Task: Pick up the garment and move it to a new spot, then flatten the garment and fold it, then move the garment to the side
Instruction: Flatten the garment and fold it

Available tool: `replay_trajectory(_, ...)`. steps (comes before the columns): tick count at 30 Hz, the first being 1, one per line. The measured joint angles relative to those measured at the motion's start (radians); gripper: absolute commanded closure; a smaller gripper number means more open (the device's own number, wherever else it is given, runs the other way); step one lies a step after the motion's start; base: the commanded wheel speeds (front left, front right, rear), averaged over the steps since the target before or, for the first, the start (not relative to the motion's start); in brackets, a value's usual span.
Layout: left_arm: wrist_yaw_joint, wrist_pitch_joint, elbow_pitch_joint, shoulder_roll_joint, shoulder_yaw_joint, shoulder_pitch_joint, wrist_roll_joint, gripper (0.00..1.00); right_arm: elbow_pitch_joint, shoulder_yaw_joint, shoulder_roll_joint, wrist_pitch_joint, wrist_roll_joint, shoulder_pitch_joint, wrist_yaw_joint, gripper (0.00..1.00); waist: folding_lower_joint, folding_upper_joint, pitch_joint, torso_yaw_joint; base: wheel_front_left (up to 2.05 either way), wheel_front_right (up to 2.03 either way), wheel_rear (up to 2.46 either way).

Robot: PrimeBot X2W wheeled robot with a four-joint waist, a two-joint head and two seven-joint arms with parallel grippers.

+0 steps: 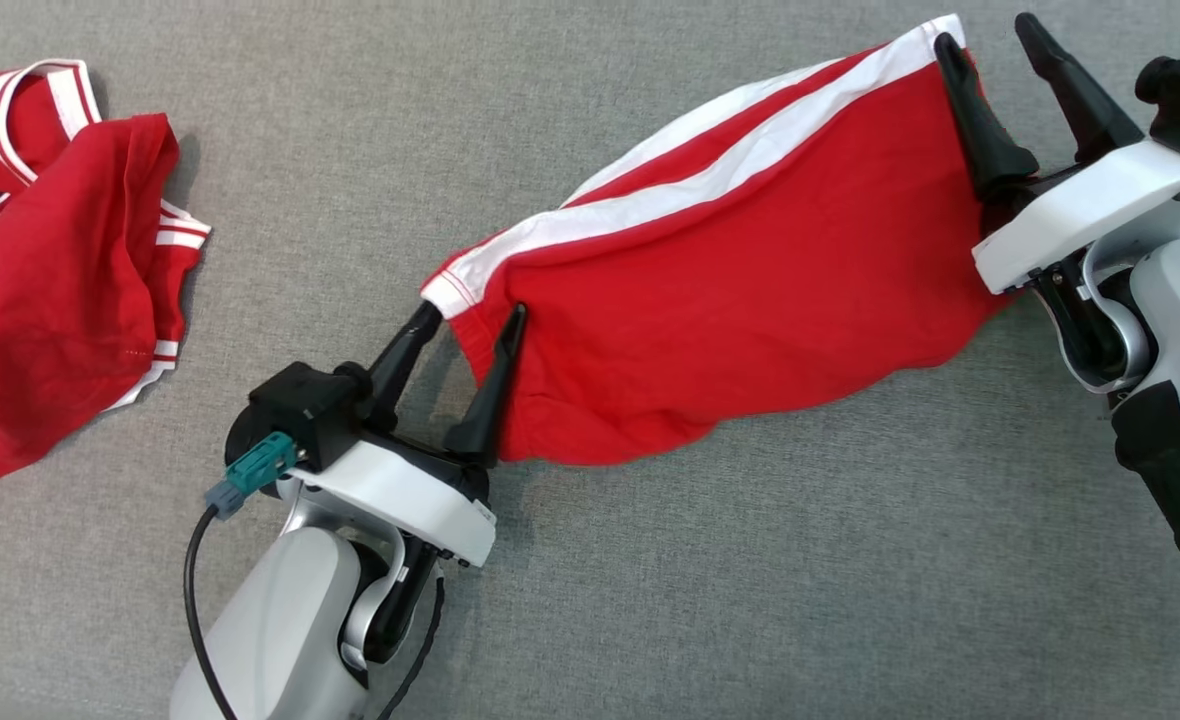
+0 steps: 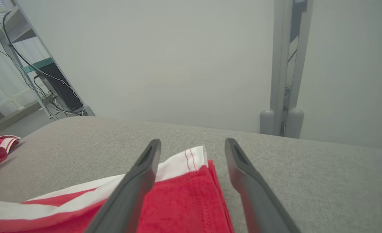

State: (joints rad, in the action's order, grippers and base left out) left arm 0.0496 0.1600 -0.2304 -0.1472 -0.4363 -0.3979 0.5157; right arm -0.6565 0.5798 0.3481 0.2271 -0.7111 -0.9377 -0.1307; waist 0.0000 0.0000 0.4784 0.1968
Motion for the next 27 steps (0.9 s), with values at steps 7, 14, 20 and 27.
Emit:
replay_trajectory(7, -0.067, 0.069, 0.033, -0.012, 0.048, 0.031, -0.034, 0.00, 0.073, -0.136, -0.010, 0.035, 0.108, 0.060, 0.000, 0.00, 0.0000, 0.0000, -0.036, -0.029, 0.00, 0.00, 0.00)
replay_trajectory(14, -0.102, 0.082, 0.072, -0.037, 0.092, 0.087, -0.032, 0.00, 0.251, -0.318, -0.070, 0.037, 0.259, 0.257, 0.000, 0.00, 0.0000, 0.0000, -0.083, -0.065, 0.00, 0.00, 0.00)
replay_trajectory(20, -0.143, 0.083, 0.120, -0.076, 0.120, 0.120, -0.051, 0.00, 0.333, -0.417, -0.108, 0.037, 0.342, 0.398, 0.000, 0.00, 0.0000, 0.0000, -0.134, -0.097, 0.00, 0.00, 0.00)
replay_trajectory(27, -0.178, 0.084, 0.165, -0.123, 0.167, 0.166, -0.052, 0.00, 0.395, -0.478, -0.153, 0.027, 0.385, 0.536, 0.000, 0.00, 0.0000, 0.0000, -0.190, -0.136, 0.00, 0.00, 0.00)
